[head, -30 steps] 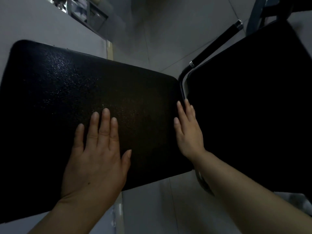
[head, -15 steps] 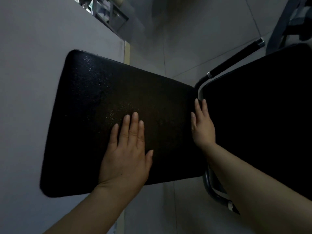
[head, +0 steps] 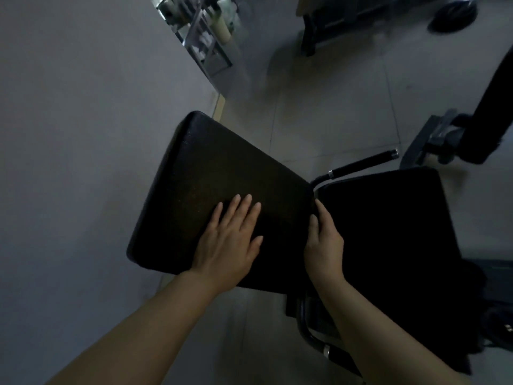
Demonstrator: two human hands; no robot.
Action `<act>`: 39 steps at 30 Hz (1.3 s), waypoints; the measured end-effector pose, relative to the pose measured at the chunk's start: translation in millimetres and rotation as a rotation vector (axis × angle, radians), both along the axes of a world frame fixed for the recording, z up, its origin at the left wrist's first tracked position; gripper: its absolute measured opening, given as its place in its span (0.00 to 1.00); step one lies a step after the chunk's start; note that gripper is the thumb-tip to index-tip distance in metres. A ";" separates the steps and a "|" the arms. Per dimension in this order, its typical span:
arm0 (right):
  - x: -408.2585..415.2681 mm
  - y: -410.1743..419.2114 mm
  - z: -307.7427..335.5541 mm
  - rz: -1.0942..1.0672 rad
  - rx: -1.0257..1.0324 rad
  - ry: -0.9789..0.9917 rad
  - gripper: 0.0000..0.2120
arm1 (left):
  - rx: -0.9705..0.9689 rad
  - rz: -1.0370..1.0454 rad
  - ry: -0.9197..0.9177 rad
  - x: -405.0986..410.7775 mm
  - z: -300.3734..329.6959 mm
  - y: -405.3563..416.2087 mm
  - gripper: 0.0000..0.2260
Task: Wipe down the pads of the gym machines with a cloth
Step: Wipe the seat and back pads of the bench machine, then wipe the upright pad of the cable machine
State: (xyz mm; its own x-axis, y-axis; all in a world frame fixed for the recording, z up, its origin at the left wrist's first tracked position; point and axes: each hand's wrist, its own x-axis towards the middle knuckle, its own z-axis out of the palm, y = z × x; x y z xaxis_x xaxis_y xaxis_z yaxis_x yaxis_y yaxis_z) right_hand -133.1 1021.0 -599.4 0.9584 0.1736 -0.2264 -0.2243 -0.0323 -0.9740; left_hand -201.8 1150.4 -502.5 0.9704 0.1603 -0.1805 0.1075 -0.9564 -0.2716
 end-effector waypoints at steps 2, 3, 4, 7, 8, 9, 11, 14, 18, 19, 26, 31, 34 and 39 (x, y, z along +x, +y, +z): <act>7.0 -10.9 37.6 -0.024 0.156 0.130 0.21 | -0.194 0.118 -0.073 4.0 14.6 -5.8 0.29; 9.2 -17.6 56.8 -0.013 0.242 0.192 0.22 | -0.262 0.155 -0.118 6.5 23.8 -8.7 0.27; 10.9 -24.3 74.6 0.007 0.309 0.229 0.23 | -0.309 0.179 -0.160 10.1 35.2 -12.8 0.26; 14.2 -41.7 125.0 0.083 0.309 0.188 0.26 | -0.449 0.191 -0.253 19.5 77.4 -31.0 0.25; 13.8 -46.5 140.5 0.107 0.298 0.158 0.25 | -0.516 0.201 -0.288 21.1 92.1 -39.2 0.25; 13.0 -51.1 156.0 0.126 0.301 0.127 0.23 | -0.585 0.207 -0.330 22.6 105.9 -47.3 0.25; 8.4 -58.6 184.9 0.159 0.314 0.053 0.21 | -0.689 0.214 -0.405 22.3 132.1 -63.2 0.24; -5.1 -68.1 223.8 0.196 0.317 -0.071 0.17 | -0.765 0.189 -0.475 15.0 159.9 -80.1 0.27; -28.4 -73.3 259.0 0.211 0.319 -0.145 0.15 | -0.861 0.182 -0.575 -4.0 179.0 -85.4 0.26; -34.3 -74.3 266.0 0.212 0.310 -0.154 0.16 | -0.877 0.176 -0.589 -9.6 182.2 -83.8 0.24; -89.0 -97.2 297.1 0.141 0.212 -0.197 0.18 | -1.097 0.008 -0.553 -36.0 195.4 -76.8 0.22; -132.6 -118.5 298.7 -0.072 0.081 -0.308 0.17 | -1.220 -0.227 -0.385 -43.0 194.7 -109.6 0.21; -154.5 -134.0 309.6 -0.226 0.028 -0.364 0.21 | -1.266 -0.361 -0.359 -43.2 200.4 -137.6 0.19; -199.2 -180.6 341.3 -0.453 -0.033 -0.412 0.19 | -1.401 -0.598 -0.311 -52.5 227.6 -199.1 0.16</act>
